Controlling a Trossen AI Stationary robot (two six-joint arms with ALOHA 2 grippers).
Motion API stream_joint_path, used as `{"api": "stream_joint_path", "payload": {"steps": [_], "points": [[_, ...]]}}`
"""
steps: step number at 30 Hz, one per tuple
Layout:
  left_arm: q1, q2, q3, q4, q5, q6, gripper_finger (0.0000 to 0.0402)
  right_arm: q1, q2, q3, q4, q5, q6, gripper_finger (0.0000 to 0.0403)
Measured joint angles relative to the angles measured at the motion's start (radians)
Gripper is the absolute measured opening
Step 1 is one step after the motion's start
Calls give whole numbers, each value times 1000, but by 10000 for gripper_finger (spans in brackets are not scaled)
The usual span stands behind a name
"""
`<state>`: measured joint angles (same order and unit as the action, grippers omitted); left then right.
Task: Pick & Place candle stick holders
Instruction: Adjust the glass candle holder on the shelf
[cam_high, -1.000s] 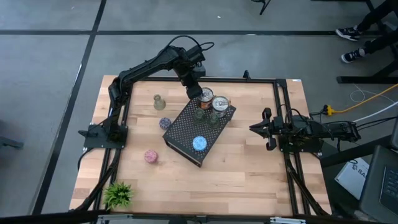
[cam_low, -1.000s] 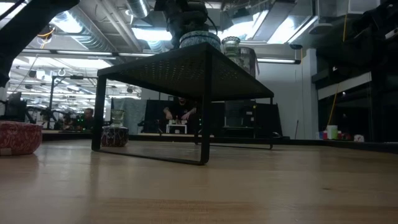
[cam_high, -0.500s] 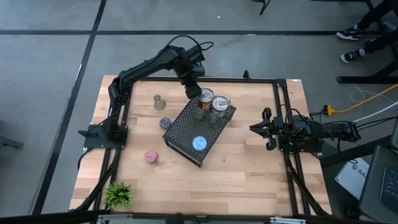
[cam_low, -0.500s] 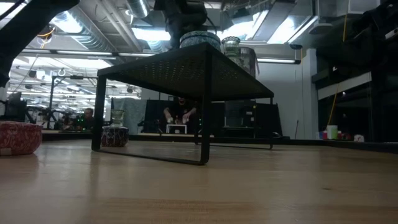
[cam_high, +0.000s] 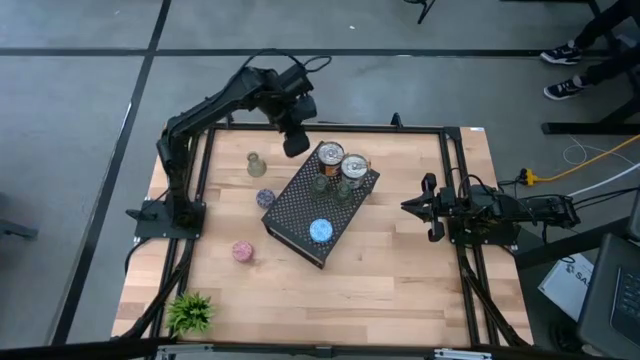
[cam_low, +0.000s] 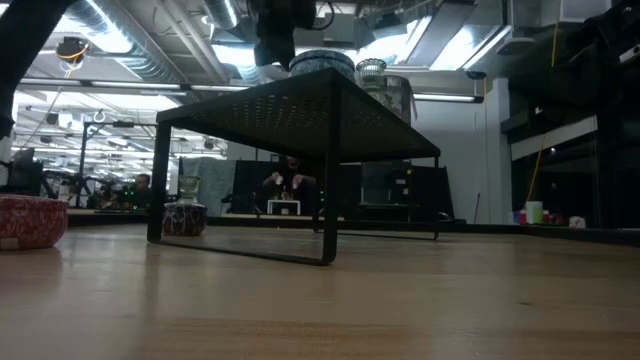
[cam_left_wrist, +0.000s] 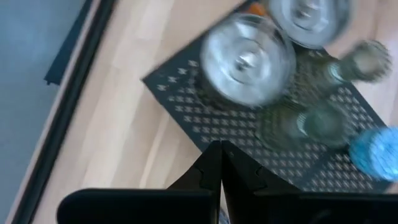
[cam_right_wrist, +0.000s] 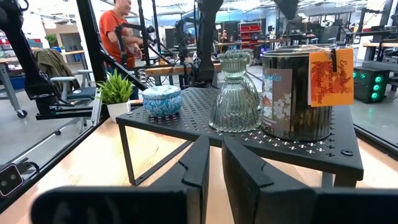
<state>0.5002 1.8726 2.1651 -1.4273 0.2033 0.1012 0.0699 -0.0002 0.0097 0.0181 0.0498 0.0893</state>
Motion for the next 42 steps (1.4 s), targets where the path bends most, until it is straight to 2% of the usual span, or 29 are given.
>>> {"api": "stream_joint_path", "payload": {"steps": [7,16,24,33,37,42], "points": [[-79,-6,0,-84,1,7,1,0,0,0,0,0,0,48],[-190,-3,0,-92,1,17,1,0,0,0,0,0,0,48],[-226,9,-15,-78,1,17,1,0,0,0,0,0,0,48],[-230,-110,-307,110,8,4,1,0,0,0,0,0,0,48],[-230,-173,-449,244,8,-14,1,0,0,0,0,0,0,48],[-232,-210,-569,361,28,-62,1,0,0,0,0,0,0,48]]}}
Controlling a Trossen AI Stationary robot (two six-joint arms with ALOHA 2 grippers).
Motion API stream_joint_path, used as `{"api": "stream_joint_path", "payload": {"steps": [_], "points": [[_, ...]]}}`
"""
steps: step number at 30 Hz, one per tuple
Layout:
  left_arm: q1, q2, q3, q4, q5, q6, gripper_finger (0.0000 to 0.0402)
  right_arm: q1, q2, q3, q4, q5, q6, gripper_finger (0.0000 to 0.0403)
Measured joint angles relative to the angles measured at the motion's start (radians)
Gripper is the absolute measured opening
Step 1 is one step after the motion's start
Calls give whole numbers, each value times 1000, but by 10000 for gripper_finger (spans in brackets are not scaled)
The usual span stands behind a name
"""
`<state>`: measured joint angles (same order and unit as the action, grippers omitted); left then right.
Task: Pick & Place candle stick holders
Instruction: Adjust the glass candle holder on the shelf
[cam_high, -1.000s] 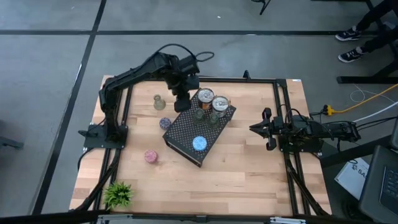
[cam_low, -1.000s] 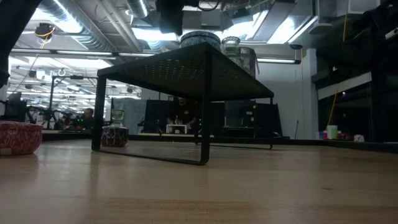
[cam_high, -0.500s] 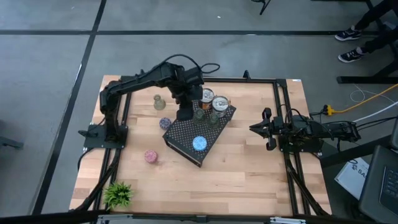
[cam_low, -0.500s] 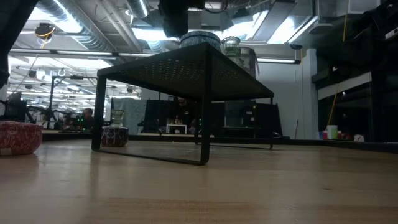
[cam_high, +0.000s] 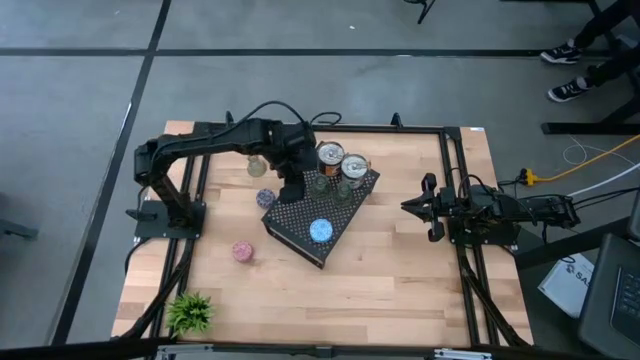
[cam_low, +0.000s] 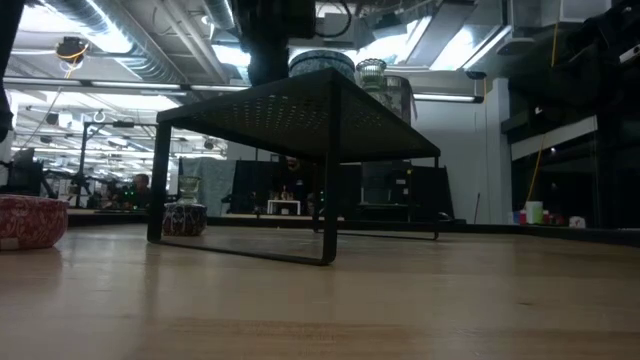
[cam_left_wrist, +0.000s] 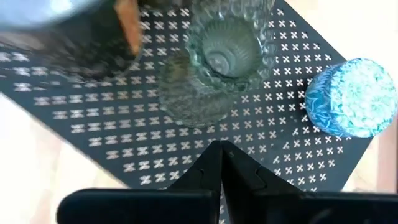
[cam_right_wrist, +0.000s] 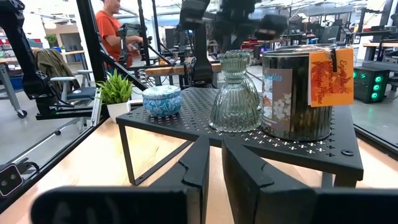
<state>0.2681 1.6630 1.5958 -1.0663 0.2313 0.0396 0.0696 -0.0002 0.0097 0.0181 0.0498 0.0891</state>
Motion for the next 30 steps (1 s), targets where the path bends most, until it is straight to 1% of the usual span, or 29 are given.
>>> {"api": "stream_joint_path", "payload": {"steps": [3,10,19,30], "points": [[-1,0,-28,14,33,-1,1,0,0,0,0,0,0,48],[-4,0,-61,128,32,-32,1,0,0,0,0,0,0,48],[-7,0,-62,185,32,-38,1,0,0,0,0,0,0,48],[-7,0,-62,178,32,-38,1,0,0,0,0,0,0,48]]}}
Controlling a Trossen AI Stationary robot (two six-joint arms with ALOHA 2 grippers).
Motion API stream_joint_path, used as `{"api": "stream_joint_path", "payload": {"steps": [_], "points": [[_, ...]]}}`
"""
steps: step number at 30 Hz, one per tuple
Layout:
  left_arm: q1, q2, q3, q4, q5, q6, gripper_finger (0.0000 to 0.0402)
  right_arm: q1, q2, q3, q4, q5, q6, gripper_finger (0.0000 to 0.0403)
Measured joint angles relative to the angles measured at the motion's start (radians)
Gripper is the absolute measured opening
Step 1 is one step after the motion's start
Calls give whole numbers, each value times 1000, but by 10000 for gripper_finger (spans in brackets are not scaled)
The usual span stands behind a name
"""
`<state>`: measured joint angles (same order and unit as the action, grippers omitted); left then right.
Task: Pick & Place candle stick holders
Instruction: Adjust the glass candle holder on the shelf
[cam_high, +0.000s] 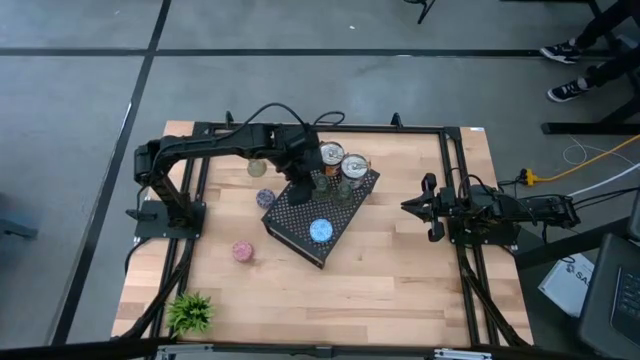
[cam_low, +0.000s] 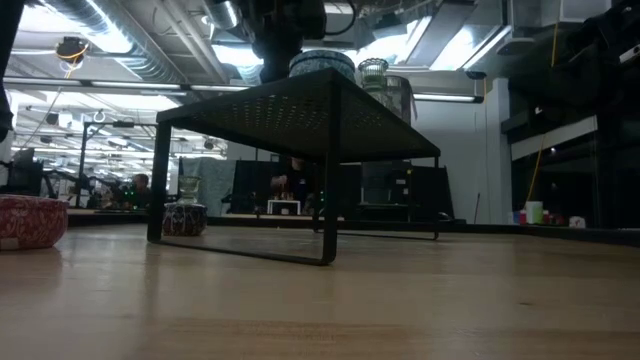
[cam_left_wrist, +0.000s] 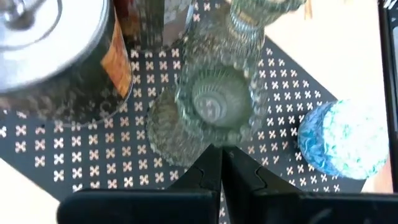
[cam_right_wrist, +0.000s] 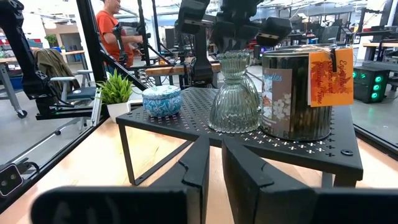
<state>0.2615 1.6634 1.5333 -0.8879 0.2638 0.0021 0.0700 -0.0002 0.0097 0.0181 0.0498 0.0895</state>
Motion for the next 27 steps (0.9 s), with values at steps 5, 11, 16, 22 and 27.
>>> {"api": "stream_joint_path", "payload": {"steps": [5,11,16,22,27], "points": [[0,0,0,-22,-38,2,1,0,0,0,0,0,0,48],[0,0,0,-12,-108,3,1,0,0,0,0,0,0,48],[0,1,0,16,-106,3,1,0,0,0,0,0,0,48],[0,1,0,33,-99,2,1,0,0,0,0,0,0,48],[0,1,0,65,-55,-6,1,0,0,0,0,0,0,48]]}}
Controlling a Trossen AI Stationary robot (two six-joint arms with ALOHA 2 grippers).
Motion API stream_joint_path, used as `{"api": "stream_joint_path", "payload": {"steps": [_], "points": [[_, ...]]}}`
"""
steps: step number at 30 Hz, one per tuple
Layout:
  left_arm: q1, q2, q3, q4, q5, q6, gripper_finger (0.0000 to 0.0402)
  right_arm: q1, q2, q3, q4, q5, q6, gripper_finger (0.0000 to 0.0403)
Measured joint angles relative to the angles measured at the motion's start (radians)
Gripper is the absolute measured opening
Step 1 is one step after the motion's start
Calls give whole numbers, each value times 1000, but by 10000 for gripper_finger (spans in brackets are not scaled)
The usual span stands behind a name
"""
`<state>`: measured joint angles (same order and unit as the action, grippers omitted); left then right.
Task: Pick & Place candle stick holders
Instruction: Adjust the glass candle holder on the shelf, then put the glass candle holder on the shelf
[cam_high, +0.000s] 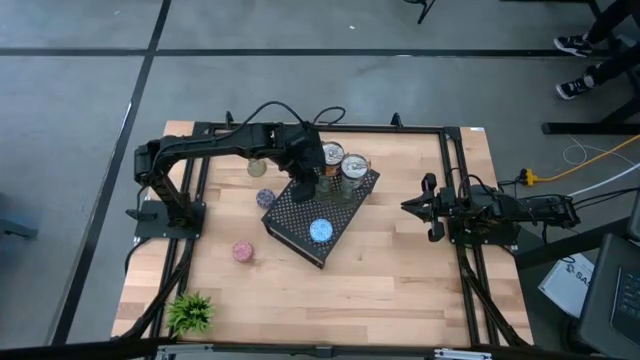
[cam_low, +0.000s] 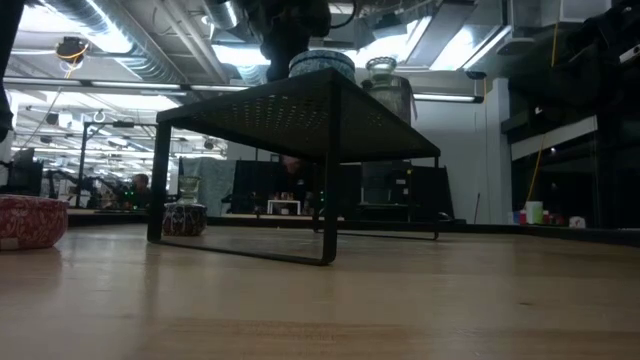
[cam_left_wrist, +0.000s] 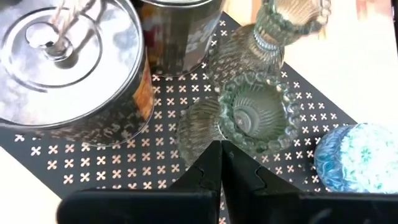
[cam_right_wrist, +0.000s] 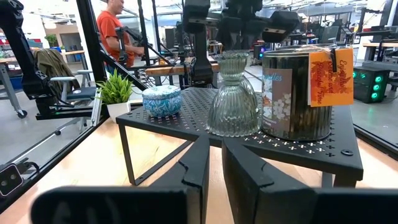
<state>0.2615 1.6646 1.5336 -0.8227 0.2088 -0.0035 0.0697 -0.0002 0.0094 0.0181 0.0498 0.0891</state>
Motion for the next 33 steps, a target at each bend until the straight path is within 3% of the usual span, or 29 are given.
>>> {"api": "stream_joint_path", "payload": {"steps": [7,14,25,33], "points": [[0,0,0,-8,-1,-2,1,0,0,0,0,0,0,48],[29,-12,0,-118,-9,-2,1,0,0,0,0,0,0,48],[137,-140,1,-237,-125,-45,1,0,0,0,0,0,0,48],[237,-180,-26,-281,-137,-38,1,0,0,0,0,0,0,48]]}}
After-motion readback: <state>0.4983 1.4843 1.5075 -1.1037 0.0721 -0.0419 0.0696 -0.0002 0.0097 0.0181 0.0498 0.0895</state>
